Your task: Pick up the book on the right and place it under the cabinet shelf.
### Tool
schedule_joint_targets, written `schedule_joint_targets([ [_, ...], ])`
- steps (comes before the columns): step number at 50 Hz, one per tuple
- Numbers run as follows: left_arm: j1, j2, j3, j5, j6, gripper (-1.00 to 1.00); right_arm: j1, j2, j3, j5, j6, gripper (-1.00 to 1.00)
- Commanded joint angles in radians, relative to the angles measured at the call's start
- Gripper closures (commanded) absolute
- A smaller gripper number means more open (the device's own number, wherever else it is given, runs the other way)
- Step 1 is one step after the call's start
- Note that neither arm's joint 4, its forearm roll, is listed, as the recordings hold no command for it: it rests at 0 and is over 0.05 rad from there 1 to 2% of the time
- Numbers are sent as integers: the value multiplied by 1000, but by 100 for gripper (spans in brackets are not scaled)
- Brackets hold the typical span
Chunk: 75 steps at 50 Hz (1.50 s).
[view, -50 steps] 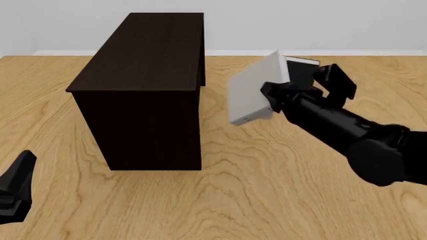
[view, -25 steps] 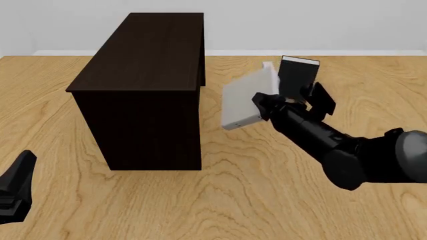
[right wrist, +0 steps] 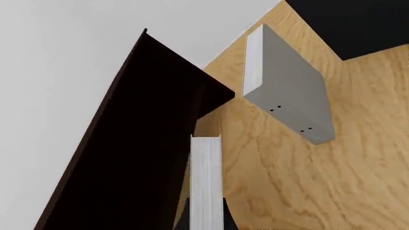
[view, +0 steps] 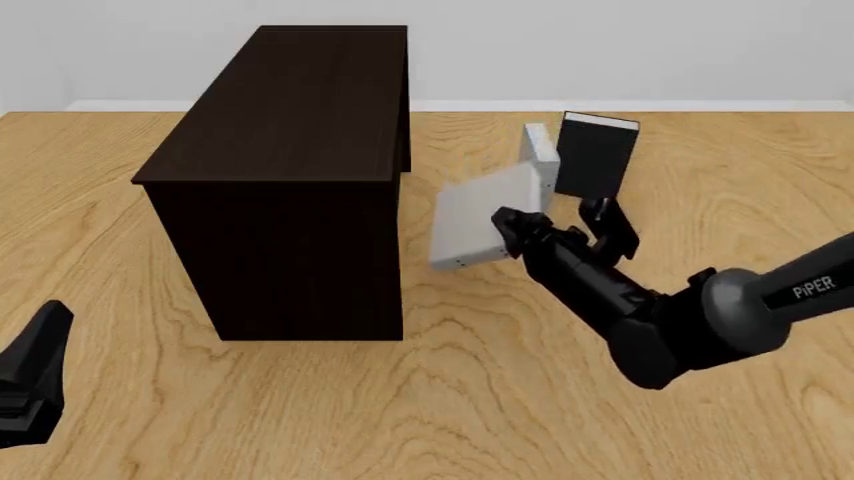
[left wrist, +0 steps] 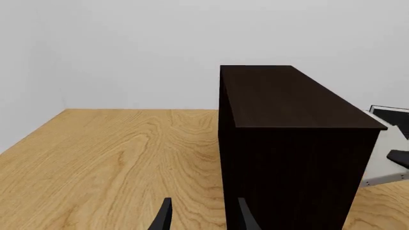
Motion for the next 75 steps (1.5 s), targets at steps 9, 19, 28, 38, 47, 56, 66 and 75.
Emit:
schedule_joint_targets([
  [9, 0, 2, -1, -1, 0, -100, 9, 150, -22, -148, 107, 100],
  [19, 0, 2, 1, -3, 0, -100, 18, 201, -25, -184, 127, 100],
  [28, 1, 0, -1, 1, 0, -100, 12, 230, -32, -186, 121, 100],
  [38, 1, -2, -1, 2, 0, -100, 18, 248, -33, -185, 119, 100],
  [47, 1, -1, 0, 1, 0, -100, 13, 260, -45, -158, 100, 100],
  [56, 1, -1, 0, 1, 0, -100, 6, 263, -49, -135, 89, -100],
  [66, 1, 0, 0, 0, 0, -100, -19, 236, -56, -70, 48, -100],
  [75, 1, 3, 0, -3, 0, -100, -54, 186, -53, 12, -13, -100],
])
